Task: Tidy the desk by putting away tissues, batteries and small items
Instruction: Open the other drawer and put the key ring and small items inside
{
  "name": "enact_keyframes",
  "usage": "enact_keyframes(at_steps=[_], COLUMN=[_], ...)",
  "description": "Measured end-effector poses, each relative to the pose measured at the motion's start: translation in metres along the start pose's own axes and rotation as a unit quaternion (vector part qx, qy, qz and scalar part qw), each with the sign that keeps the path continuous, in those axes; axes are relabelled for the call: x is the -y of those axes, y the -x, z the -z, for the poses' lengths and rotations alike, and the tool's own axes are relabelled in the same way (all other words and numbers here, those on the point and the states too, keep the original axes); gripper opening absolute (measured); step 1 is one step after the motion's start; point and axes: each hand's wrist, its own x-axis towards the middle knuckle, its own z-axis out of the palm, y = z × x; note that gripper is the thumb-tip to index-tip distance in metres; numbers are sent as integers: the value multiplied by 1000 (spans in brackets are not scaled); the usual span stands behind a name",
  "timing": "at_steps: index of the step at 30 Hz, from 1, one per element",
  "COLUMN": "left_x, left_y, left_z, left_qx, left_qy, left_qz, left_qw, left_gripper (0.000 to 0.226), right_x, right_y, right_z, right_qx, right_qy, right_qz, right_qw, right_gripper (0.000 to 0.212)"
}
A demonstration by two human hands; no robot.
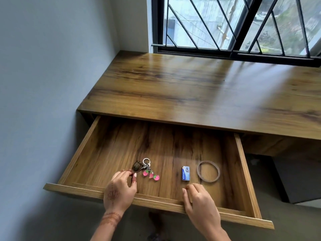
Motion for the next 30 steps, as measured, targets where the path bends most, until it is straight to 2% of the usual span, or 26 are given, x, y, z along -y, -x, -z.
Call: enact_keyframes(at_steps=[11,15,22,24,28,30], left_x=[-4,-8,-20,-24,-34,-37], left_y=[-31,-56,-114,-134,-173,-190], left_z=[-15,-24,-38,-44,-55,-60], left_qx=[-12,-24,-52,-66,-84,-90], left_qy=[-33,-43,-59,-59,-64,-73], left_qz=[0,-7,-33,-47,-94,-115], left_qw=[999,999,996,995,990,987], left_gripper=[18,29,57,58,63,68], right_x=[-3,-9,-23,-27,-39,-46], right_y=[-33,-58,-120,-140,-178,-197], right_z=[-1,-4,-6,-5,-3,-3], right_qx=[-24,-11,-41,-51,-25,-15], right_qy=[82,107,141,156,200,219], right_qz=[8,-6,-2,15,113,127], right_qw=[996,994,989,986,973,967], right_gripper=[65,65,64,70,100,110])
